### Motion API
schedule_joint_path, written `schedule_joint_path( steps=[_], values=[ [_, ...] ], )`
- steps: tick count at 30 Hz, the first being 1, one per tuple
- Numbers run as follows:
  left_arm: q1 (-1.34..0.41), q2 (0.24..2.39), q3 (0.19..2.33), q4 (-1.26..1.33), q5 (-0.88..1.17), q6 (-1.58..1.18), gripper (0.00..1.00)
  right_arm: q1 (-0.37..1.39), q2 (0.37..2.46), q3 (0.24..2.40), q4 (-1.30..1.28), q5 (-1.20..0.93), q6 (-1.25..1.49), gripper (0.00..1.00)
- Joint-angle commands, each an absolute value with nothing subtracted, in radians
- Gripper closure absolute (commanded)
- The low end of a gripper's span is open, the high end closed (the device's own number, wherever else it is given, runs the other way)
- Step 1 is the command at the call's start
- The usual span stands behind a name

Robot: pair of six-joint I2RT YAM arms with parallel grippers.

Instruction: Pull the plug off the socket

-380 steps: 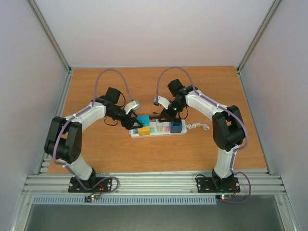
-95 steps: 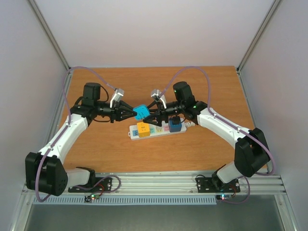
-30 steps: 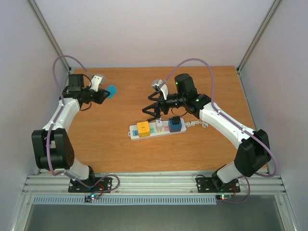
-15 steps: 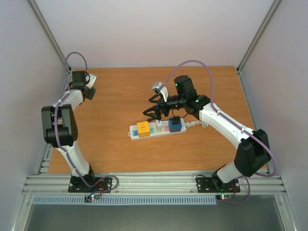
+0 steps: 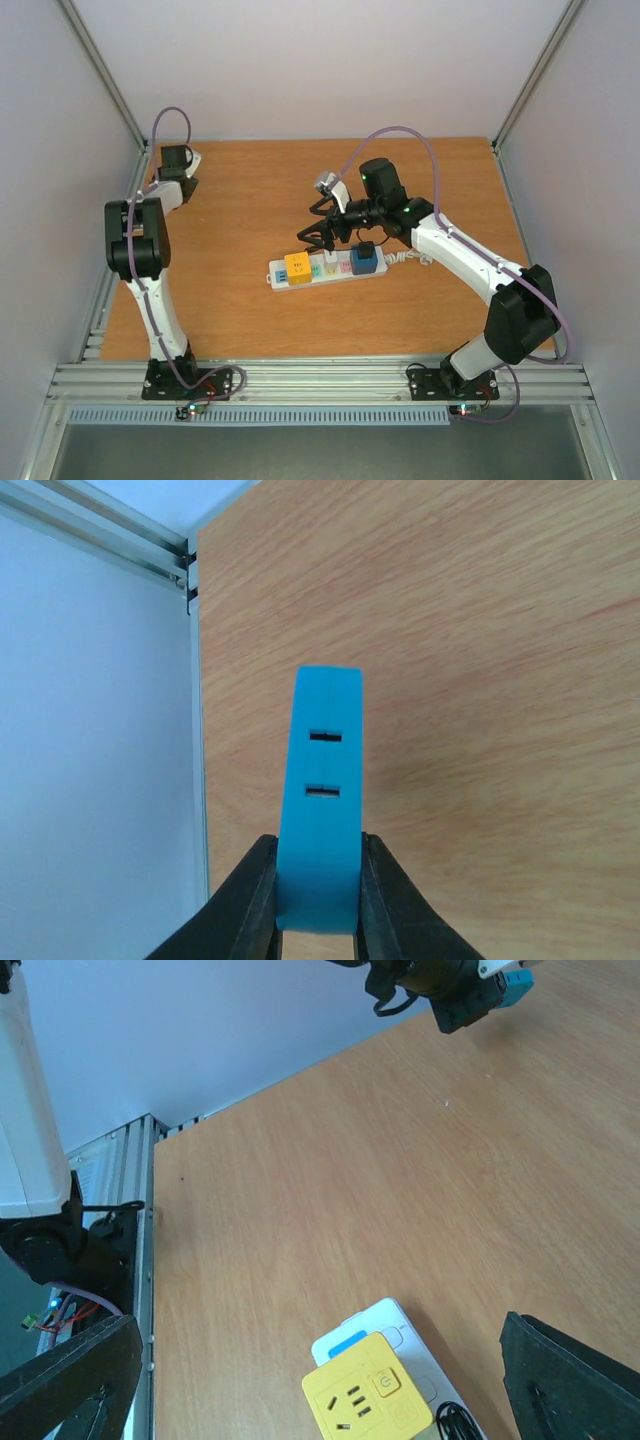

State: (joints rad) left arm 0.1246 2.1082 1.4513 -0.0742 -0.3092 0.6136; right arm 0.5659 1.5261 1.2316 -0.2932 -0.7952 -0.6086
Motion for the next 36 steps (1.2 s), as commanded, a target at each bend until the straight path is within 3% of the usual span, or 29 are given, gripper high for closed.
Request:
schedule_joint_path(
  steps=[1,6,13,21,27,30,36],
  values=[
    [0.099,2.167,1.470,0.096,-0.408,0.672,0.98,0.564,1.538,1.223,-0.301,-0.780,-0.629,0.01],
    [0.075,2.218,1.466,0.150,-0.445,0.727,0.91,0.564,1.540,1.224,-0.304,-0.775,-0.630,0.01],
    [0.058,2.221,1.477,0.089,-0.388,0.720,0.59,0.564,1.538,1.229,-0.311,-0.769,-0.633,0.01],
    [0.058,2.103,1.426,0.006,-0.260,0.698,0.38,0.564,1.547,1.235,-0.332,-0.761,-0.659,0.02],
    [0.058,1.973,1.392,-0.172,-0.071,0.651,0.22,0.563,1.585,1.279,-0.433,-0.800,-0.717,0.01],
    [0.057,1.881,1.332,-0.237,0.067,0.646,0.02,0.563,1.599,1.307,-0.519,-0.802,-0.779,0.01],
    [0.052,1.701,1.212,-0.393,0.394,0.654,0.00,0.562,1.647,1.395,-0.763,-0.728,-0.998,0.01]
  ],
)
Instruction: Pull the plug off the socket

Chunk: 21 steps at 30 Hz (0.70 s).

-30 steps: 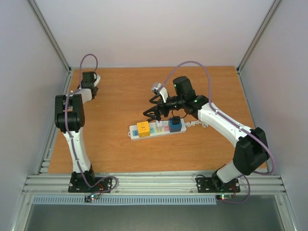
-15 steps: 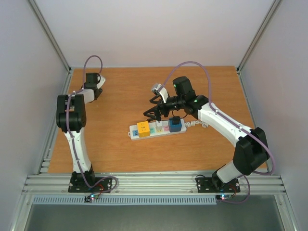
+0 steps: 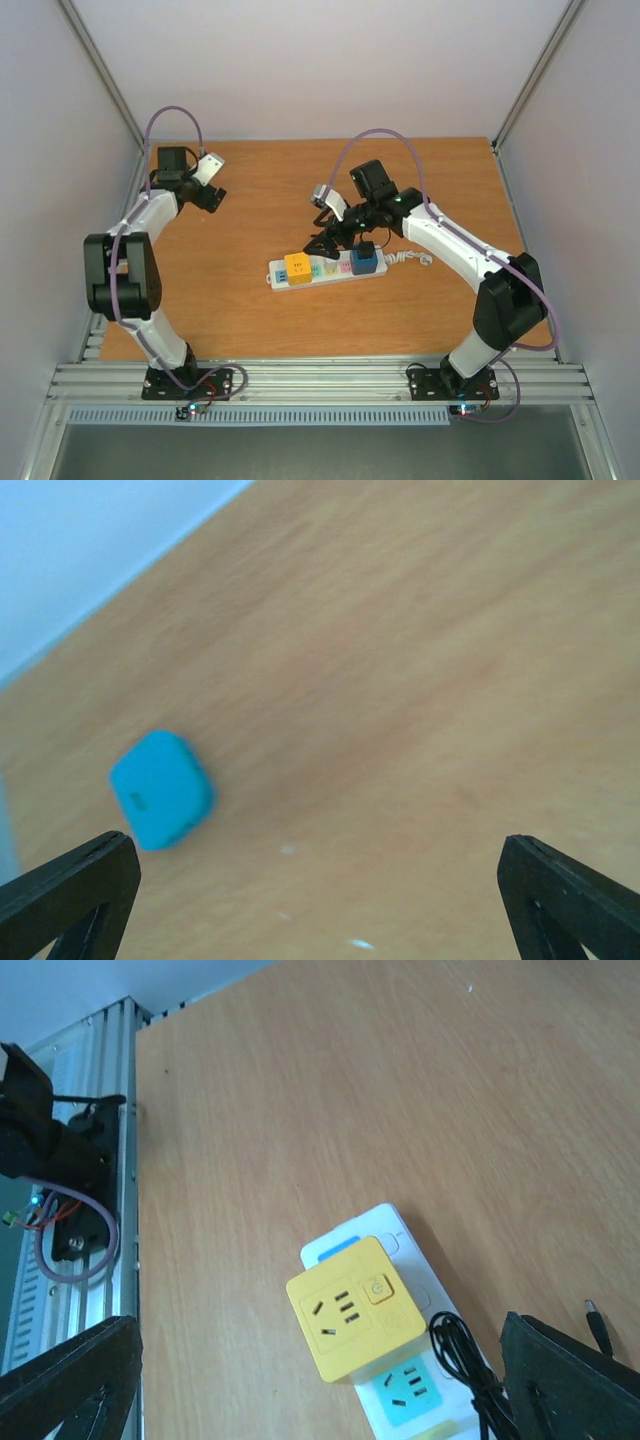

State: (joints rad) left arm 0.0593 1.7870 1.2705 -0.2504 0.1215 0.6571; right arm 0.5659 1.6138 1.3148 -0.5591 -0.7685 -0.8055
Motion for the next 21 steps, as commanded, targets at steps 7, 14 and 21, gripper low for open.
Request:
schedule_joint_path(
  steps=[7,14,21],
  values=[
    [0.027,1.541,1.109,-0.490,0.617,0.655,0.00,0.561,1.721,1.415,-0.859,-0.532,-1.229,0.02],
    [0.007,1.460,1.052,-0.566,0.745,0.681,0.00,0.563,1.749,1.348,-0.768,-0.461,-1.330,0.04],
    [0.005,1.419,0.997,-0.571,0.770,0.681,0.00,0.563,1.809,1.333,-0.699,-0.393,-1.365,0.05]
  ],
)
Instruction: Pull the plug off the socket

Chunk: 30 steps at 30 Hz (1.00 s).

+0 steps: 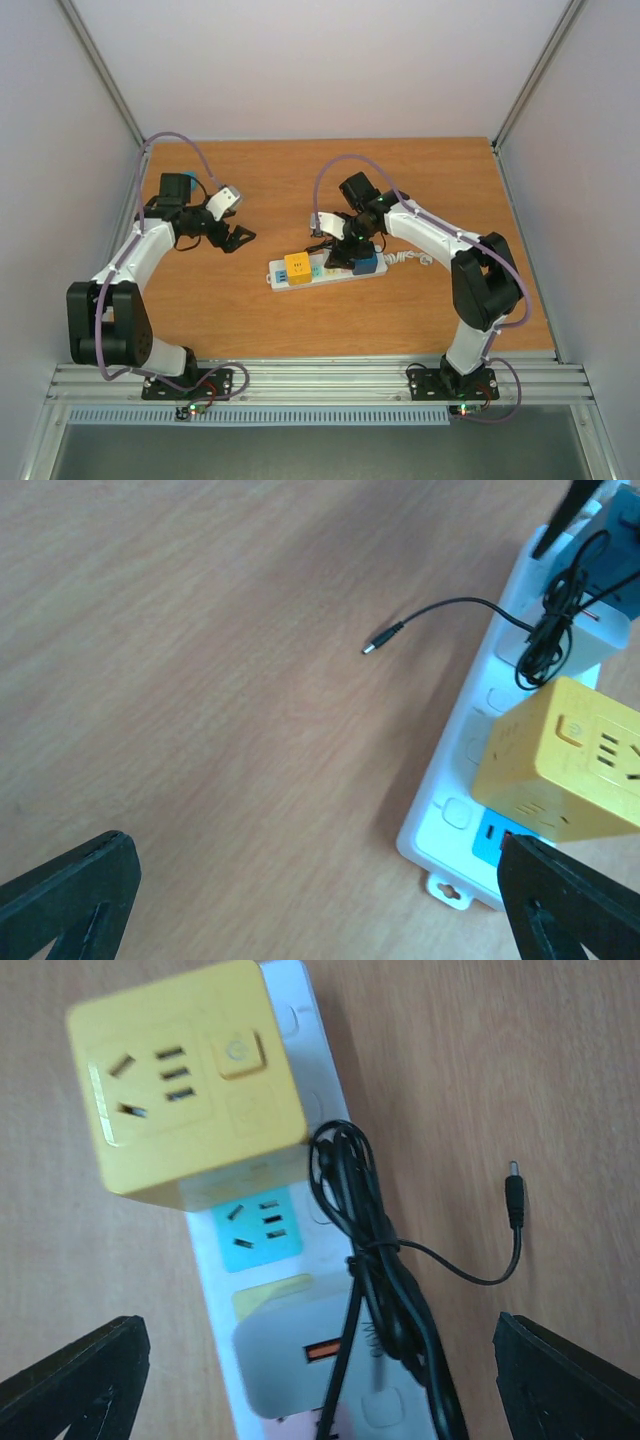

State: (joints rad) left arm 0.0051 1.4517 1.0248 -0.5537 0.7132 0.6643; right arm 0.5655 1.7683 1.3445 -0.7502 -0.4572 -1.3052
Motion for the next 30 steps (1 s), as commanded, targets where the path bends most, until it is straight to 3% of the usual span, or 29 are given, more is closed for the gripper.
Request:
schedule_joint_path(
  steps=[1,14,20,30],
  values=[
    [0.005,1.415,0.993,-0.574,0.771,0.681,0.00,0.562,1.816,1.332,-0.696,-0.384,-1.371,0.06],
    [0.005,1.425,0.993,-0.563,0.802,0.670,0.00,0.572,1.874,1.333,-0.688,-0.355,-1.396,0.18],
    [0.005,1.429,1.007,-0.584,0.816,0.682,0.00,0.578,1.875,1.331,-0.701,-0.360,-1.397,0.36],
    [0.005,1.417,0.993,-0.620,0.826,0.753,0.00,0.587,1.904,1.392,-0.750,-0.355,-1.350,0.53]
  ],
)
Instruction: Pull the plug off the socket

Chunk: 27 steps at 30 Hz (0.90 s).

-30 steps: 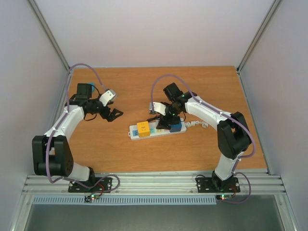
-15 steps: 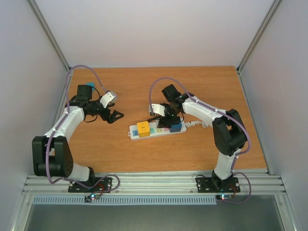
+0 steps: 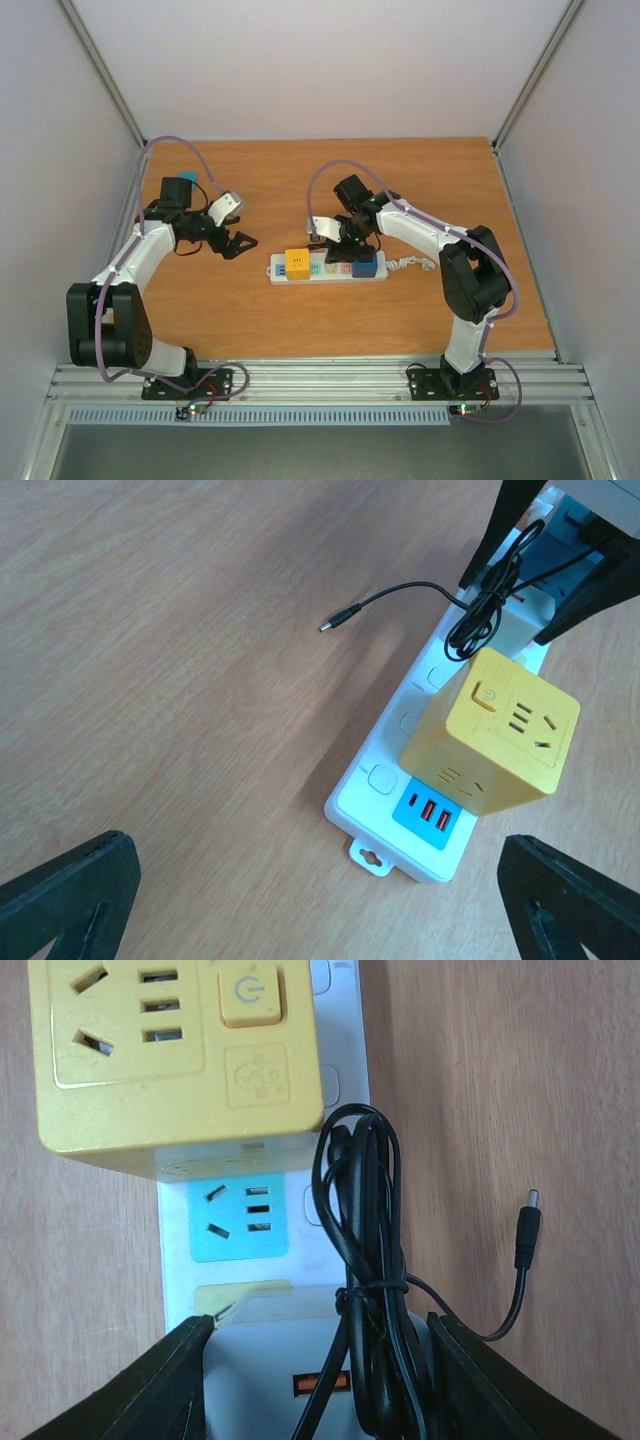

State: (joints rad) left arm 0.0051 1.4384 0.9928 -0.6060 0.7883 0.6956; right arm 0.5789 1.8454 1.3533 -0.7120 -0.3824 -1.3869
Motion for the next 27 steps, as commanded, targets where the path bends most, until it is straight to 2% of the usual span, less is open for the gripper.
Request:
schedule_joint_path(
  steps=[1,13,20,27],
  values=[
    [-0.011,1.411,0.986,-0.624,0.832,0.764,0.00,0.587,1.909,1.402,-0.756,-0.362,-1.339,0.54],
    [-0.150,1.397,0.906,-0.580,0.891,0.970,0.01,0.585,1.928,1.433,-0.787,-0.455,-1.251,0.56],
    [-0.274,1.474,0.901,-0.455,0.796,0.975,0.04,0.587,1.887,1.346,-0.748,-0.427,-1.260,0.56],
    [-0.337,1.518,0.862,-0.301,0.709,0.955,0.12,0.592,1.864,1.288,-0.705,-0.388,-1.251,0.57]
  ],
)
